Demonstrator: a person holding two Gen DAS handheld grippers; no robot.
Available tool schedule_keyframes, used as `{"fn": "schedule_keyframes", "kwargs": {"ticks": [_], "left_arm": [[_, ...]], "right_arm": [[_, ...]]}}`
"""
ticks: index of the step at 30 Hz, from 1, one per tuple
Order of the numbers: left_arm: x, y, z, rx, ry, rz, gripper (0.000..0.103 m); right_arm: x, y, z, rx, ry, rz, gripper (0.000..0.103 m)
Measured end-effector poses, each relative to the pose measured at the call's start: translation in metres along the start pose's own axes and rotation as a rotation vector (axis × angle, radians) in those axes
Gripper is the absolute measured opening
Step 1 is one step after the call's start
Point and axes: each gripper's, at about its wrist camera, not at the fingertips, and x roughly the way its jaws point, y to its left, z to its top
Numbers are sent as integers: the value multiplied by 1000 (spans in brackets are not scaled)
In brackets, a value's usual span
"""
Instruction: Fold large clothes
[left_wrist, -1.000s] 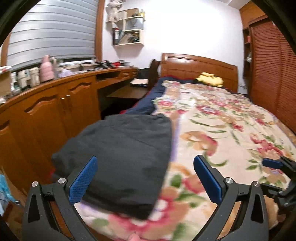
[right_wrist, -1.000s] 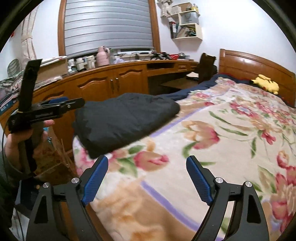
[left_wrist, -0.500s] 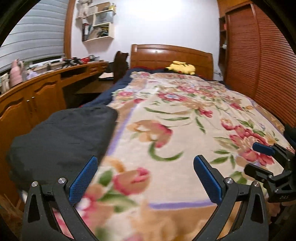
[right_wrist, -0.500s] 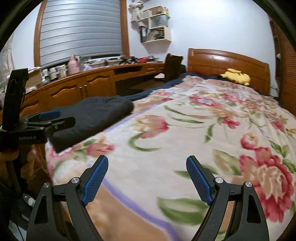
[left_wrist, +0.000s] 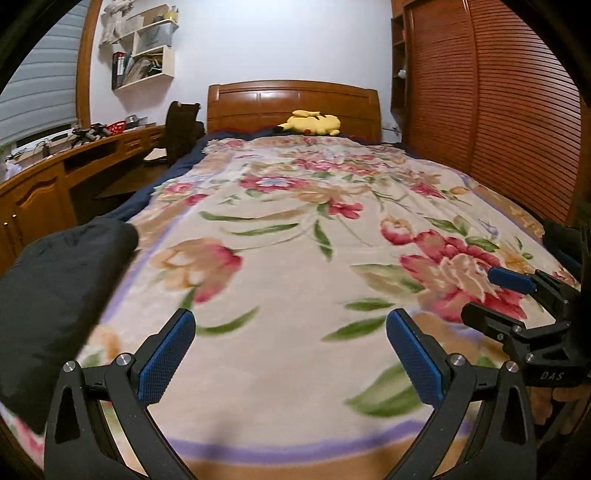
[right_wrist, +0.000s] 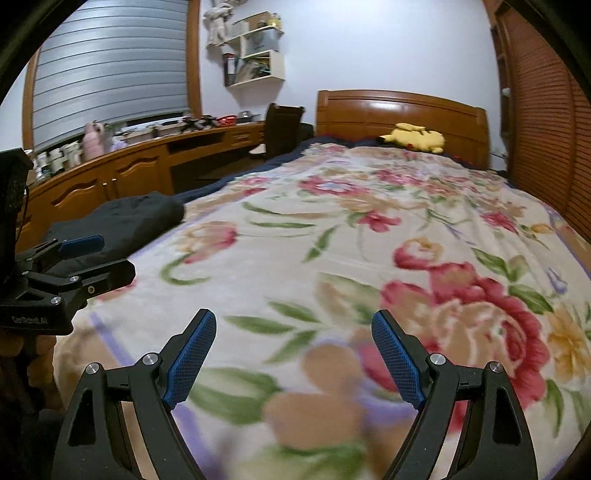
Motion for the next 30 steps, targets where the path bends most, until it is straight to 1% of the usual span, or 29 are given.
{"fn": "schedule_keyframes", "kwargs": {"ticks": [5, 8, 16, 19, 21, 25, 30], "left_arm": [[12, -26, 6, -7, -11, -28, 103], [14, -40, 7, -19, -20, -45, 103], [1, -64, 2, -1, -69, -48, 103], [-9, -71, -2, 20, -104, -55, 103], [-15, -78, -4, 36, -113, -53, 103], [-26, -88, -6, 39, -121, -84, 103], [-39, -99, -10, 60, -150, -83, 103]], "right_arm": [[-13, -24, -5, 42, 2, -22, 87], [-25, -33, -6, 47, -8, -52, 87], [-61, -53, -17, 72, -58, -130, 87], [-76, -55, -26, 93, -86, -144, 87], [-83, -53, -30, 88, -104, -153, 87], [-102, -47, -40, 84, -148, -188, 87], [-114, -44, -49, 93, -185, -213, 87]]}}
